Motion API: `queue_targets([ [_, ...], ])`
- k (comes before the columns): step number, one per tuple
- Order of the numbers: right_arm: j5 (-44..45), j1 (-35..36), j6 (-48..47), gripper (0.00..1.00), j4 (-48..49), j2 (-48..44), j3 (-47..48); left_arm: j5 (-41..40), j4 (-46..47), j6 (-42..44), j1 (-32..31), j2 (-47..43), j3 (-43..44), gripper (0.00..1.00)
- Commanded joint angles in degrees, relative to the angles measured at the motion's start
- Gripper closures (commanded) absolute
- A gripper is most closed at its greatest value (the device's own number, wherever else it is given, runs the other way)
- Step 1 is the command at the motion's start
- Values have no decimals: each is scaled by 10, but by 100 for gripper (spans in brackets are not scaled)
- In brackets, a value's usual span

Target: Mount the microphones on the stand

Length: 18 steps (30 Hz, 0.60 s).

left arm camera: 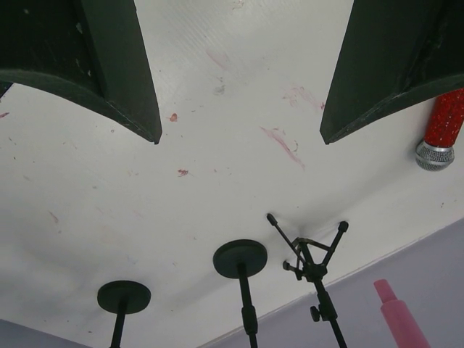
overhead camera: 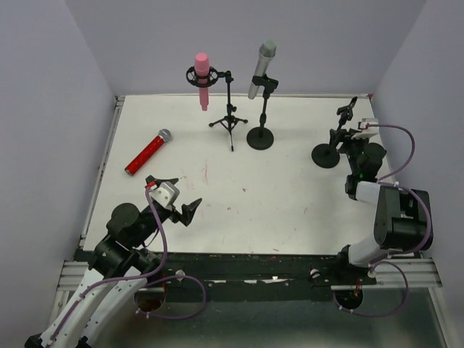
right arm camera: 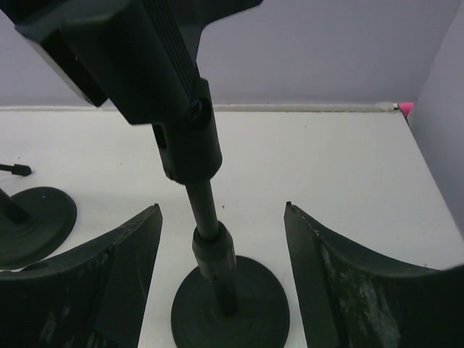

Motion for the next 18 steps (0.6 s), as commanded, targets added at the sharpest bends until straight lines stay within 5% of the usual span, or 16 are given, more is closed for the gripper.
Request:
queue_targets([
  [1,-31,-1,2,28,154,51,18,-7,2,1,2,9,-4,1],
  [9,-25,-1,-35,42,199,99,42,-10,1,4,2,14,-3,1],
  [12,-57,0,-46,57,200,103,44,-9,1,5,3,16,-3,1],
  [15,-132,-1,-63,84,198,100,40,-7,0,4,3,18,-3,1],
  [18,-197,0,-52,93,199,80,33,-9,1,4,3,16,-3,1],
])
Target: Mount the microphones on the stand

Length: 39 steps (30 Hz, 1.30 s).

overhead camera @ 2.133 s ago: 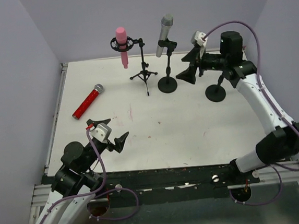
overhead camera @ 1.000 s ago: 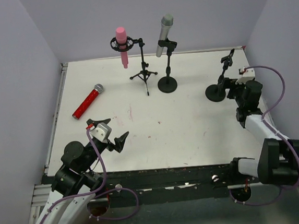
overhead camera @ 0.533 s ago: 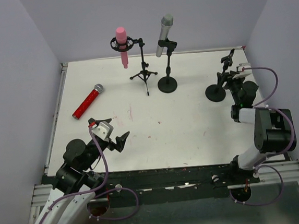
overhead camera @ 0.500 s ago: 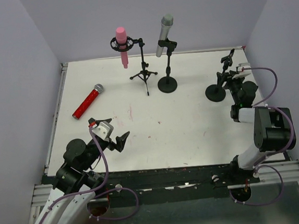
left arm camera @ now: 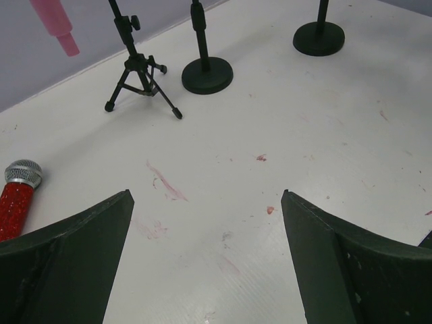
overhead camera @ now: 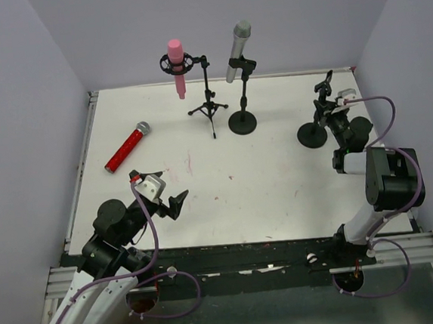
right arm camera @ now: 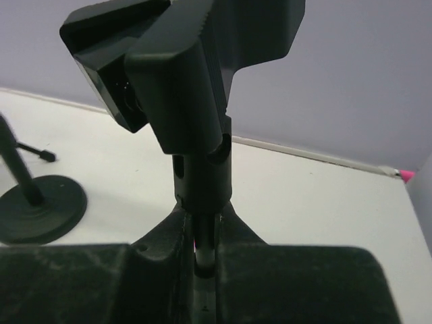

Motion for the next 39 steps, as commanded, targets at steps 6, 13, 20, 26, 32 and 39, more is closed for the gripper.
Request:
queue_targets([
  [6,-362,2,59,99,12,-89,-2,-3,2,4,5,2,-4,1],
  [13,-575,108,196,99,19,-136,-9,2,4,4,5,2,-4,1],
  [20,-649,229,139,99,-82,-120,14,2,6,2,5,-4,-6,1],
  [26,-672,259,120,99,-74,-105,4,6,11,1,5,-1,-7,1],
  [32,-679,262,93,98,-98,-99,8,11,12,0,6,4,-6,1],
  [39,-678,261,4,83,-205,-112,8,15,13,0,6,5,-7,1],
])
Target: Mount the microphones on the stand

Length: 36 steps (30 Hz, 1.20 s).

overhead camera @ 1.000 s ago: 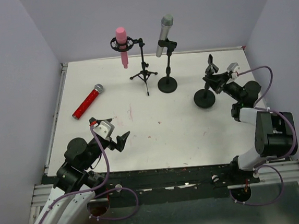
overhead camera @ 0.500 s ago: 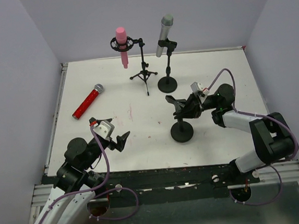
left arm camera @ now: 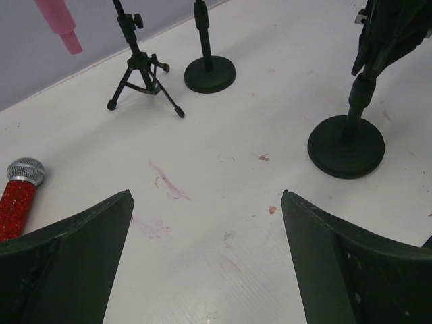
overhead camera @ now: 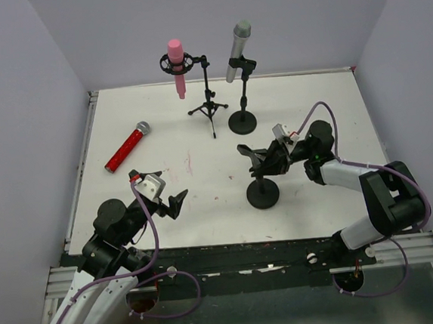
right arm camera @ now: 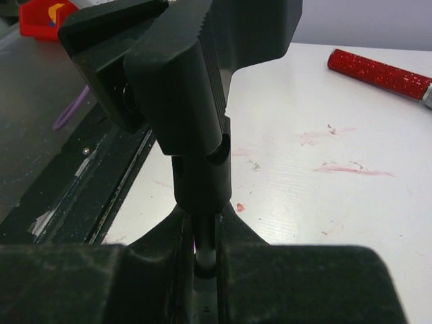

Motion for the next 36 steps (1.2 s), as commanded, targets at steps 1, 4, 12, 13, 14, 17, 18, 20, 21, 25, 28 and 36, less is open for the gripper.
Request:
queue_targets([
  [1,-43,0,-100,81,-105,-12,18,12,12,0,3,3,-6,1],
  [4,-32,-8,-240,77,-293,-23,44,14,11,1,3,1,-5,1],
  [12,-9,-67,-527,51,-637,-62,76,18,12,1,3,-4,-6,1],
  [13,-9,-78,-527,47,-633,-70,66,19,11,1,3,-4,-5,1],
  [14,-7,-87,-527,46,-630,-79,58,19,11,1,4,-5,-6,1],
  [17,27,-113,-516,24,-629,-102,45,19,11,1,4,-9,-6,1],
  [18,41,-124,-508,16,-629,-108,42,20,12,0,3,-11,-5,1],
  [20,62,-147,-497,0,-634,-119,39,20,12,0,3,-14,-5,1],
  [21,65,-159,-500,0,-641,-123,39,22,11,0,3,-14,-5,1],
  [25,74,-203,-501,0,-682,-148,47,29,13,-4,4,-14,-7,1],
  [28,140,-215,-467,0,-705,-173,56,47,13,-10,4,-8,-5,1],
  [36,125,-219,-701,0,-966,-169,73,142,43,-22,3,8,-13,1],
])
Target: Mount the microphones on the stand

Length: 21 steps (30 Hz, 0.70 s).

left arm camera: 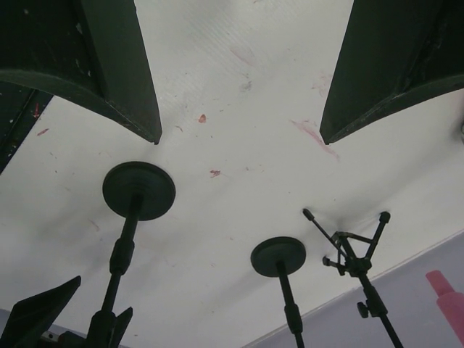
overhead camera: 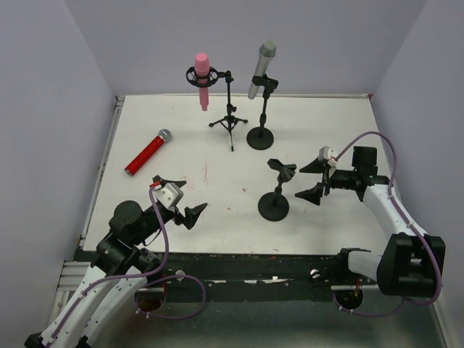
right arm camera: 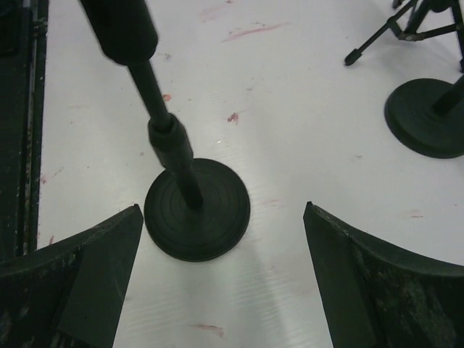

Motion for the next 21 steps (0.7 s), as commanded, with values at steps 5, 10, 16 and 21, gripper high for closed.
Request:
queue_targets([
  [5,-5,-4,-345,0,-373,62,53,305,188,-4,2,86,-27,1],
  [10,-5,-6,-409,0,-440,87,76,407,202,86,-2,266,82,2],
  [16,3,-5,-394,0,-424,62,73,427,148,193,-20,452,240,3],
  [21,3,-5,-383,0,-415,48,73,446,107,245,-50,572,357,9],
])
